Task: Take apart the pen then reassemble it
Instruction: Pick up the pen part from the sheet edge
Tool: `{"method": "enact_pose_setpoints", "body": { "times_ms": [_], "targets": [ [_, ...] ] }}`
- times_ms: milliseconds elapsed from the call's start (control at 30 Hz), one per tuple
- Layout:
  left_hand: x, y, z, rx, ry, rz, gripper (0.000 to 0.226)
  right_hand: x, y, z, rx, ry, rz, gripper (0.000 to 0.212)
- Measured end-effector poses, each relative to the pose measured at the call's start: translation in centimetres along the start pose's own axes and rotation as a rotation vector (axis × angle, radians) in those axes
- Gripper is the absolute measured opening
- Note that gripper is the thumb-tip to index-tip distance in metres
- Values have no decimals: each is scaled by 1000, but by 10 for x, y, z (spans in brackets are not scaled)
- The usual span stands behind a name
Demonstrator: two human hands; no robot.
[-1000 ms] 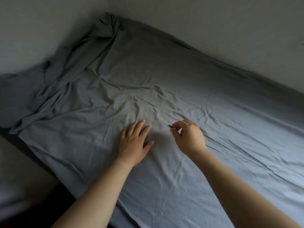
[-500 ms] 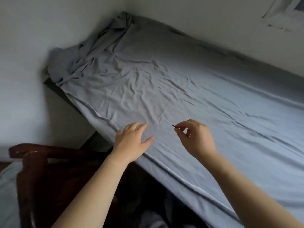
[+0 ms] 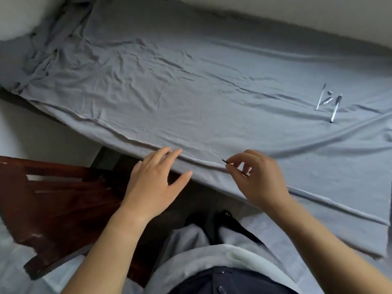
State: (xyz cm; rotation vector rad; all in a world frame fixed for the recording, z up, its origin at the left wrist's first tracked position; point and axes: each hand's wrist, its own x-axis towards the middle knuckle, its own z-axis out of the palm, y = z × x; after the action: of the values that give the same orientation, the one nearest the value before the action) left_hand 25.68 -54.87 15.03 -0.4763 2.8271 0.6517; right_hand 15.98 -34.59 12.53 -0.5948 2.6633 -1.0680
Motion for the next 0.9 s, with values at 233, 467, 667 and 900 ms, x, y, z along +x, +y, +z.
{"method": "enact_pose_setpoints", "body": {
  "times_ms": [233,467,667,900],
  "targets": [
    [24,17,3,112,-148,292,67,-52,-3,-8,12,278,194,5],
    [21,64,27,152,-260,539,60,-115,6,-13,46,489,383,4],
    [-6,153,63,206,-322,799,63,-194,42,-66,-10,717,520,2],
    [-62,287,129,248,-297,1025,59,-310,111,-133,-75,877,653,1]
  ]
}}
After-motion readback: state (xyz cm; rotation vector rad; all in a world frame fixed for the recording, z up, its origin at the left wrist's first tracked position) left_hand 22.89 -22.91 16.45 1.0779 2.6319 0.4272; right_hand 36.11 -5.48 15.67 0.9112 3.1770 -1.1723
